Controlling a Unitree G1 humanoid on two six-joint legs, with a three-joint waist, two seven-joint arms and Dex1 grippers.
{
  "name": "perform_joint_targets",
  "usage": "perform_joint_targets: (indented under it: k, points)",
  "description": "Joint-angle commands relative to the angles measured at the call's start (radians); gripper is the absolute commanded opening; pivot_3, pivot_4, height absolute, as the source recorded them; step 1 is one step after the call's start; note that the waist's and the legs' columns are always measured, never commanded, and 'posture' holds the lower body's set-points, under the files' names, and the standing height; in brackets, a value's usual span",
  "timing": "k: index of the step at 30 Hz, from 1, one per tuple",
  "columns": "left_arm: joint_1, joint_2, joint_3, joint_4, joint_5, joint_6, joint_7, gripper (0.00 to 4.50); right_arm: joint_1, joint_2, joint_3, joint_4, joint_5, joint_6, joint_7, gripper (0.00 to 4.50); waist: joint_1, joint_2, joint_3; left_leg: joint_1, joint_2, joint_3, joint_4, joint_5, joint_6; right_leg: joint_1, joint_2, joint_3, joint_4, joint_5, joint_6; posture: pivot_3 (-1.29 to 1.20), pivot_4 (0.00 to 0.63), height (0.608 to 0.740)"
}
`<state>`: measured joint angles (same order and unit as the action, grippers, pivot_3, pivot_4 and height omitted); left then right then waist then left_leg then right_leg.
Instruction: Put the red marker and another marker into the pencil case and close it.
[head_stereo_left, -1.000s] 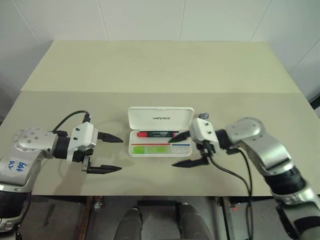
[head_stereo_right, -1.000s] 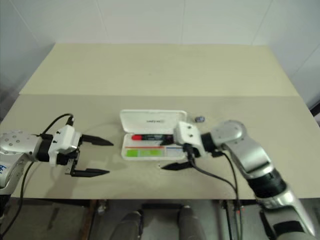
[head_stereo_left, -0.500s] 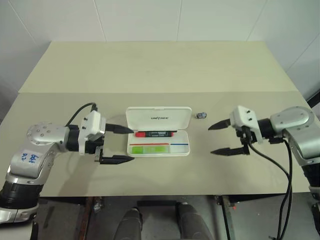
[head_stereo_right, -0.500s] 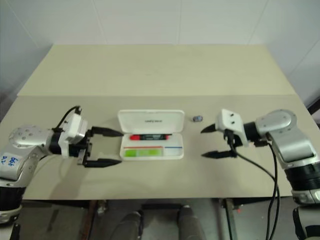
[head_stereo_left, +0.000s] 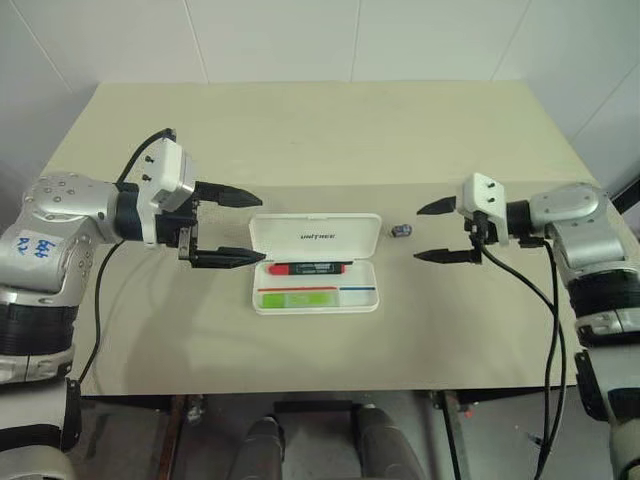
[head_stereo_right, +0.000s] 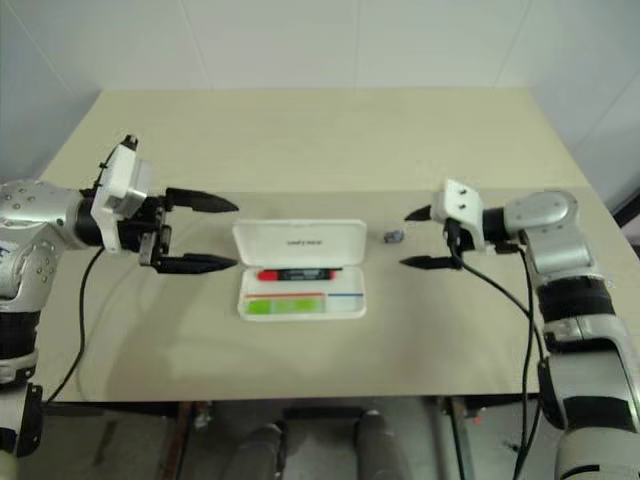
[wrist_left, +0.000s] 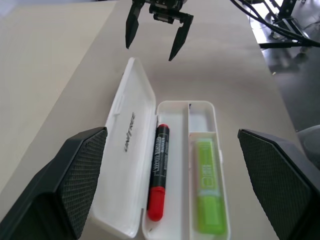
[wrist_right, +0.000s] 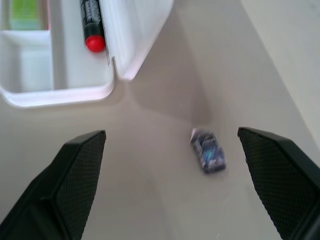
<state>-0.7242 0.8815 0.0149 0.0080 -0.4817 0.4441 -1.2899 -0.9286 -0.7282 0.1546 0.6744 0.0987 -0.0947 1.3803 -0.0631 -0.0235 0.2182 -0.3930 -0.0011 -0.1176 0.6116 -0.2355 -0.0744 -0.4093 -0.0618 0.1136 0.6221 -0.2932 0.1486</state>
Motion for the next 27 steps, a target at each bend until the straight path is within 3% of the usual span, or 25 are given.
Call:
perform_joint_targets:
  k: [1, 15, 27]
  points:
    - [-0.064, -0.003, -0.011, 0.057, 0.038, -0.055, -0.028, 4.50, -0.066, 0.032, -0.002, 0.102, -0.032, -0.073, -0.016, 4.48, 0.000, 0.000, 0.000, 0.000, 0.000, 0.000, 0.000, 0.000, 0.000, -0.001, 0.000, 0.000, 0.000, 0.000, 0.000, 0.00, 0.150, 0.740]
    - [-0.114, -0.089, -0.038, 0.094, 0.069, -0.075, -0.009, 4.50, -0.244, 0.151, -0.001, 0.510, -0.194, -0.231, -0.185, 4.48, -0.016, 0.000, 0.000, 0.000, 0.000, -0.001, 0.000, 0.001, -0.001, -0.001, 0.000, 0.000, 0.003, 0.000, 0.000, 0.00, 0.150, 0.740]
    - [-0.131, -0.085, -0.035, 0.115, 0.083, -0.058, 0.032, 4.50, -0.269, 0.194, -0.005, 0.584, -0.256, -0.251, -0.224, 4.48, -0.030, 0.000, 0.000, 0.001, 0.000, -0.001, 0.000, 0.001, -0.002, -0.001, 0.000, 0.000, 0.005, 0.000, 0.000, 0.00, 0.150, 0.740]
